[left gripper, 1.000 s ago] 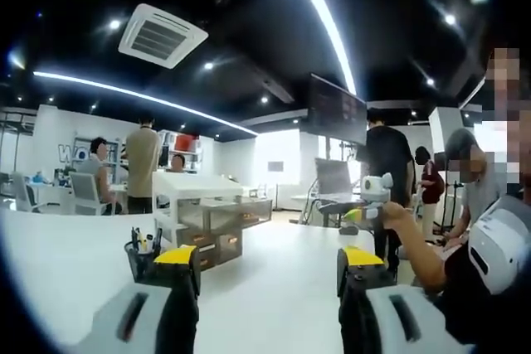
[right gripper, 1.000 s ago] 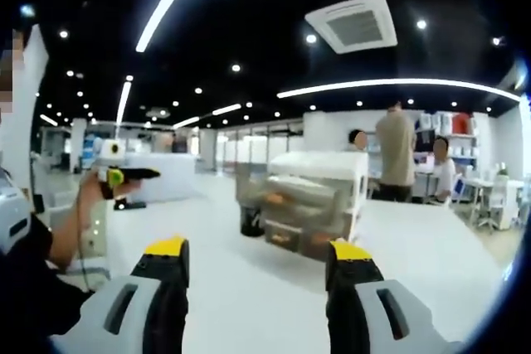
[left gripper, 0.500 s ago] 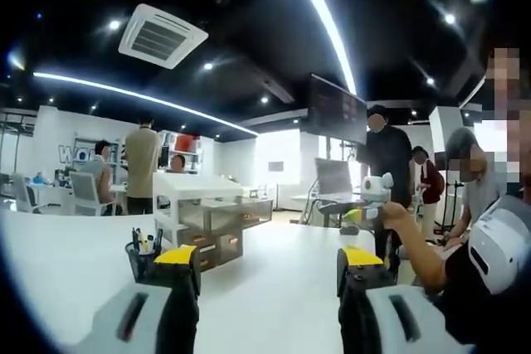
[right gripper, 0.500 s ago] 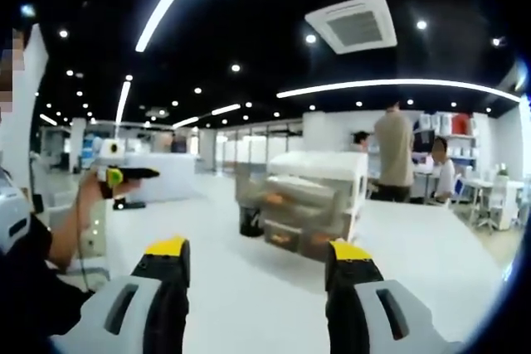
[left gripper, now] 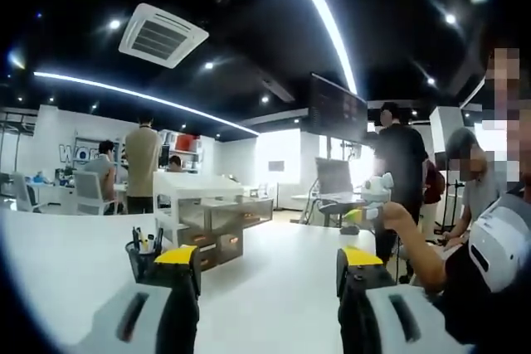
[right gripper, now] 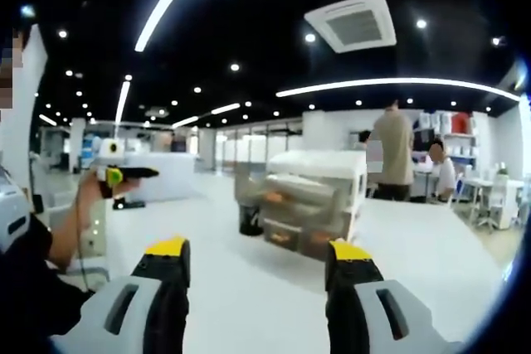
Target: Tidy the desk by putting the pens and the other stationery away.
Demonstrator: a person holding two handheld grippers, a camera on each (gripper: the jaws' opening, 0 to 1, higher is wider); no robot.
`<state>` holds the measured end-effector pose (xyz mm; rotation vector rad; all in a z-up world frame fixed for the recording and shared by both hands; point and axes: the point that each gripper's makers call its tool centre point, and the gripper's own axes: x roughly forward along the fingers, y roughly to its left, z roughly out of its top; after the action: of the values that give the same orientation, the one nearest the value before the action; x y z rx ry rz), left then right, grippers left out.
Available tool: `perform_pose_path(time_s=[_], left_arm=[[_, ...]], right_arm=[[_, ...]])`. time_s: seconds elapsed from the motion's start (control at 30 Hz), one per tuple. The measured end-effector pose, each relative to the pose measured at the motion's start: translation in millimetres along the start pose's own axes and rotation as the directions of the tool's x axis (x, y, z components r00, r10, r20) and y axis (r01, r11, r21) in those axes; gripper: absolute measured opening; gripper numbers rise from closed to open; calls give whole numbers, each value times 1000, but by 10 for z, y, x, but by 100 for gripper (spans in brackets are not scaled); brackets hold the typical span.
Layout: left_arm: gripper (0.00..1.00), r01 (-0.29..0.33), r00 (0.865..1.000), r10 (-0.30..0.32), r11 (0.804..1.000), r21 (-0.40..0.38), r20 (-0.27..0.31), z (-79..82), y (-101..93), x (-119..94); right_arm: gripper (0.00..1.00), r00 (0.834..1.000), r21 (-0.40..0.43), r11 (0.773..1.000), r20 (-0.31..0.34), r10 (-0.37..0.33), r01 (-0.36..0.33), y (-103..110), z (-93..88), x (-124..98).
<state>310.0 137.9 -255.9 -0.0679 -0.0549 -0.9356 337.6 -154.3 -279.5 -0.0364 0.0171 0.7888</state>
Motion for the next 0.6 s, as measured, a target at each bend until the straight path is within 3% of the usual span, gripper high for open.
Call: perform_pose_path(time_s=[0.23,0.33,0.6], left_arm=[[66,0,1000,0,1000,0,1,11,0,-4],[66,0,1000,0,1000,1,3,18,-6,-6],[66,-6,1000,6,1000,-2,-2,-4,3,-17]], right_arm=[[62,1000,-13,1000,6,-6,7,34,34,3],[61,994,-127,988,-37,-98,93,-42,24,-9],[58,986,-289,948,-49,-158,137,95,134,62]])
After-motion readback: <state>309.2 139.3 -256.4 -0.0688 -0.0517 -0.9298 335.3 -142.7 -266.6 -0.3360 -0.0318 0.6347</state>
